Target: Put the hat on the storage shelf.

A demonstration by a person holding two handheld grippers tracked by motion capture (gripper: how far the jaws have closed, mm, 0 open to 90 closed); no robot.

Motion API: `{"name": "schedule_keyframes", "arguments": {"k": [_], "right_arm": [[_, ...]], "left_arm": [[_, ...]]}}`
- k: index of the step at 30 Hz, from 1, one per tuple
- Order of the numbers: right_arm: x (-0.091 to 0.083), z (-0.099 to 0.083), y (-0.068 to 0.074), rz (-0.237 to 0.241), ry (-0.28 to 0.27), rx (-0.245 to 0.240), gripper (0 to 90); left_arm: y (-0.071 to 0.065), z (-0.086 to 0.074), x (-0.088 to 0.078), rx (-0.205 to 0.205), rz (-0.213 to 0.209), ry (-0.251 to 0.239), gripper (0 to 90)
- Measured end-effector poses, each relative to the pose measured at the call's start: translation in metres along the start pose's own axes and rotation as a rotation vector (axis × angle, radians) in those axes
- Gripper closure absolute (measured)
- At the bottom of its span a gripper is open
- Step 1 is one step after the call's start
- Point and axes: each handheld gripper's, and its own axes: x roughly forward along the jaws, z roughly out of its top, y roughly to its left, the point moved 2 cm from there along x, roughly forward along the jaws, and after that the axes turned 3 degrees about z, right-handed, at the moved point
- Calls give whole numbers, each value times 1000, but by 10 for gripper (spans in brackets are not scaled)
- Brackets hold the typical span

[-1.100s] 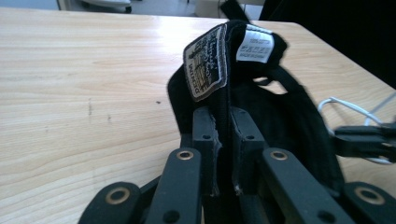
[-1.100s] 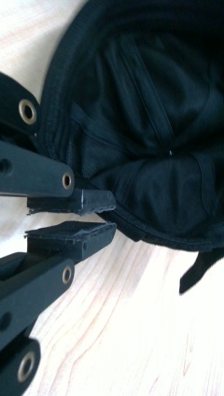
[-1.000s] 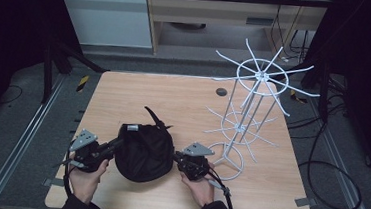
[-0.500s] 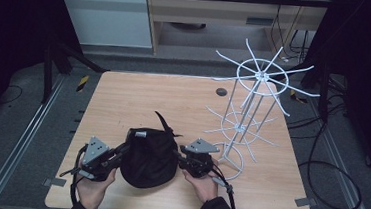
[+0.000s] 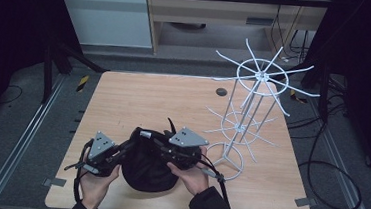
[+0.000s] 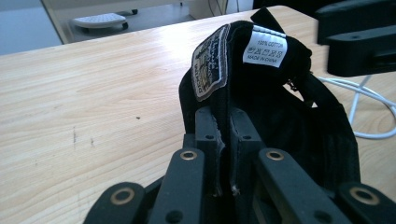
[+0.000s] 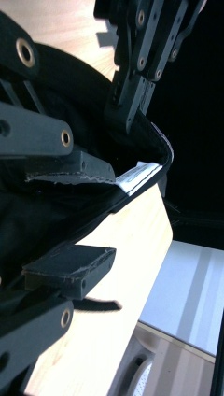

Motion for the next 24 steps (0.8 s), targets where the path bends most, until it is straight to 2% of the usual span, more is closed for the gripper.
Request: {"name": "schedule_keyframes", "arguments": {"k": [4,6,8,9,10,11,13,16,19,24], "right_arm": [[12,1,0,-7,43,-36,579],[16,0,1,-8,55,-50,649],[17,-2,2,5,73,-55,762],[17,-3,3,8,80,-60,783],[17,-4,3,7,91,-65,798],[17,-4,4,0,95,-72,808],[16,-5,2,-9,89,-67,813],[14,-4,-3,-27,71,-37,815],[13,-2,-8,-56,55,-16,815],[13,5,-9,-101,22,-10,816]], "left_arm": [[-5,2,-1,21,-34,2,842],[-6,2,-1,26,-39,4,840],[-5,1,0,17,-50,1,834],[-4,-1,1,2,-58,-2,826],[-2,-2,2,-9,-66,-1,800],[-1,-3,2,-19,-71,3,725],[1,-9,2,-17,-74,24,623],[3,-20,0,-15,-74,56,532],[6,-32,-3,-9,-63,92,507],[10,-48,4,-40,-62,169,543]]}}
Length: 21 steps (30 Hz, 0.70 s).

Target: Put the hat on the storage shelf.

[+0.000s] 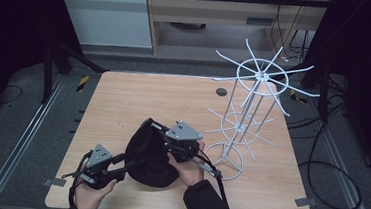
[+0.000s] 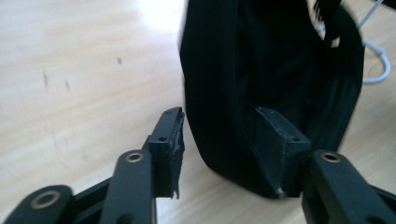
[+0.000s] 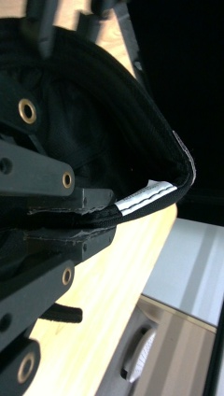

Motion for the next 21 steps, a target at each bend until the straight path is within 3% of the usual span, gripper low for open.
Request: {"name": "schedule_keyframes", "arguments": {"k": [5,10,13,18,21], "right_arm": [[2,8,3,0,-26,-18,815],[3,13,6,10,-43,-45,816],[3,15,8,38,-57,-64,817],[-4,15,10,104,-80,-96,819],[-10,10,13,154,-78,-119,820]], "left_arm": [[9,-1,13,-40,19,37,621],[22,0,22,-77,44,41,722],[27,2,25,-73,80,18,802],[41,9,31,-91,125,-52,828],[46,9,37,-102,117,-63,828]]}}
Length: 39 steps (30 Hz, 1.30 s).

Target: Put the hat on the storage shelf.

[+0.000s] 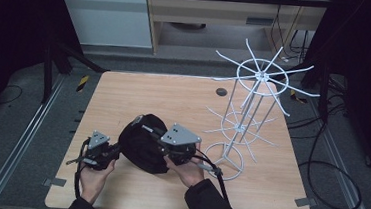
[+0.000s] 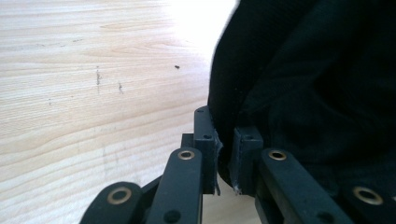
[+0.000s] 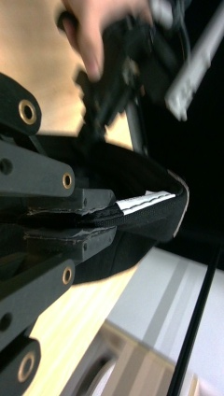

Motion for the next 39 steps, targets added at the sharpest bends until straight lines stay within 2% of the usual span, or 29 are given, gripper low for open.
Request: {"name": "schedule_keyframes", "arguments": {"k": [3,8,12,15,20,22,24,25,28,29,31,35,39], "right_arm": [[-4,-9,7,51,8,-16,820],[-10,-28,21,132,51,-52,819],[-9,-40,34,162,91,-82,813],[-8,-47,44,156,125,-102,804],[-5,-59,50,157,173,-119,795],[-6,-63,50,160,176,-111,795],[-6,-64,51,171,171,-102,790],[-6,-66,52,181,173,-102,787],[-6,-68,56,201,178,-109,778],[-6,-68,57,206,178,-112,776],[-5,-69,61,216,176,-111,774],[-5,-72,65,234,178,-111,766],[-5,-75,67,250,188,-110,757]], "left_arm": [[3,-1,6,15,-4,2,825],[10,-4,14,1,-33,17,802],[13,-7,14,-6,-45,39,731],[17,-10,6,-3,-67,53,594],[31,-17,-20,-27,-98,51,490],[37,-19,-33,-35,-97,31,487],[42,-15,-48,-68,-96,-19,482],[42,-11,-53,-72,-106,-40,467],[34,2,-60,-53,-122,-75,418],[27,9,-61,-33,-135,-88,412],[17,17,-59,-1,-138,-90,395],[-6,35,-52,49,-170,-103,382],[-24,41,-42,108,-206,-53,374]]}}
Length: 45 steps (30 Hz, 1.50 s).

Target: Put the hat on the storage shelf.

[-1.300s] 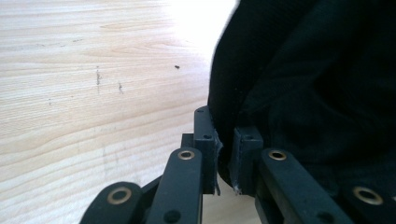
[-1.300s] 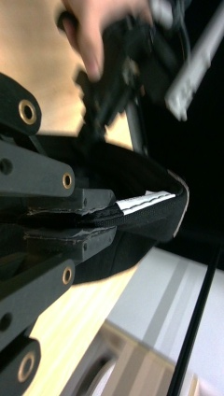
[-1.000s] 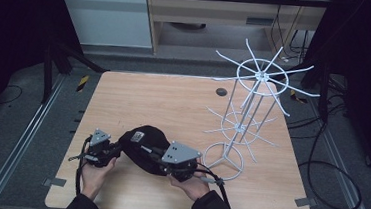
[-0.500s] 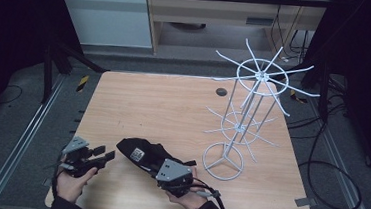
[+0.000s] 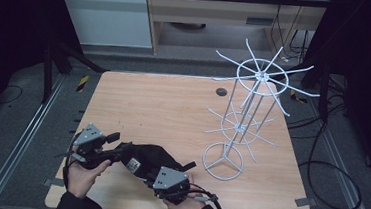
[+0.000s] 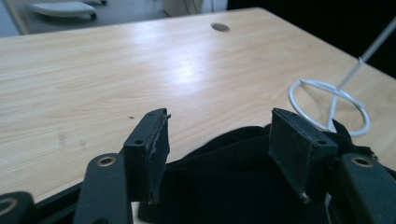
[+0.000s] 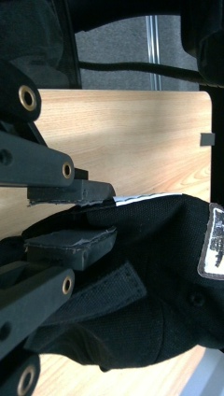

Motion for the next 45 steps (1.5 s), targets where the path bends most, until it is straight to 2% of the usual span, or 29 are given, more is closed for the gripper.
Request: {"name": "schedule_keyframes", "arguments": {"k": [2,6,10,13,15,17,21,24,26,30,35,38,42,45], "right_arm": [[0,-2,1,3,6,7,750],[1,-6,1,17,20,29,720],[0,-9,0,51,28,89,608],[-6,-10,-1,75,8,133,548],[-13,-11,-2,75,-16,174,531],[-21,-14,-6,66,-32,208,531],[-24,-22,-15,-20,13,254,578],[-17,-29,-21,-96,75,274,598],[-13,-32,-24,-121,94,286,603],[-14,-37,-28,-142,97,289,603],[-39,-38,-31,-186,46,288,600],[-58,-43,-33,-233,30,306,593],[-86,-55,-35,-301,25,333,585],[-107,-66,-35,-352,24,355,579]], "left_arm": [[-3,-3,3,6,-16,18,378],[-3,-14,0,-10,-44,39,385],[-1,-26,-8,-5,-50,57,384],[-1,-35,-14,-15,-59,60,383],[-3,-42,-18,11,-59,84,385],[-6,-48,-20,19,-61,94,381],[-13,-57,-22,47,-74,119,382],[-18,-63,-18,71,-78,155,379],[-19,-65,-15,75,-78,168,375],[-18,-59,-18,69,-78,122,367],[-23,-44,-14,76,-31,93,345],[-31,-36,-2,78,-13,90,319],[-44,-23,17,89,41,91,276],[-50,-15,30,69,81,95,259]]}}
